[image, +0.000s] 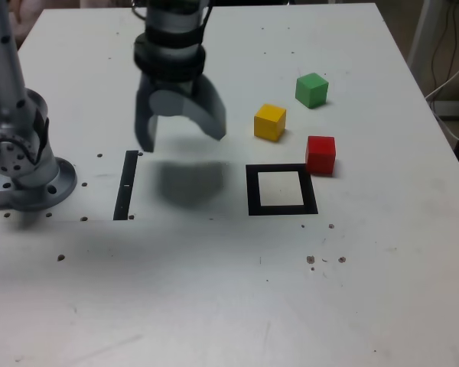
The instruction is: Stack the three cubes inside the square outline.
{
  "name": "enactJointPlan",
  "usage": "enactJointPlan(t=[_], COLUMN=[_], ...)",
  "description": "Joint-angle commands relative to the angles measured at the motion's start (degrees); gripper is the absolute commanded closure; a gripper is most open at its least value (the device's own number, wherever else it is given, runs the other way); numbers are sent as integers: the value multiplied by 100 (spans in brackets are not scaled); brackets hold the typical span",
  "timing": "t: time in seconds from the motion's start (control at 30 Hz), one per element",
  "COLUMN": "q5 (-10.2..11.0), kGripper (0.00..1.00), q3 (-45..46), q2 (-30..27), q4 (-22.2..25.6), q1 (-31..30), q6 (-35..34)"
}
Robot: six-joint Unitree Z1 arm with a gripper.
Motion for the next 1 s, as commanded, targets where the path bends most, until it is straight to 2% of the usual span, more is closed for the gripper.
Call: enactJointPlan(t=[0.0,0.47,0.73,0.97], q5=[16,65,46,20], kGripper=[1,1,1,1], q3=[-173,-2021,-3247,-3900], q2=[119,980,1720,2230], q4=[67,834,1289,1466], q1=[63,84,-172,-365], q6=[75,219,221,221])
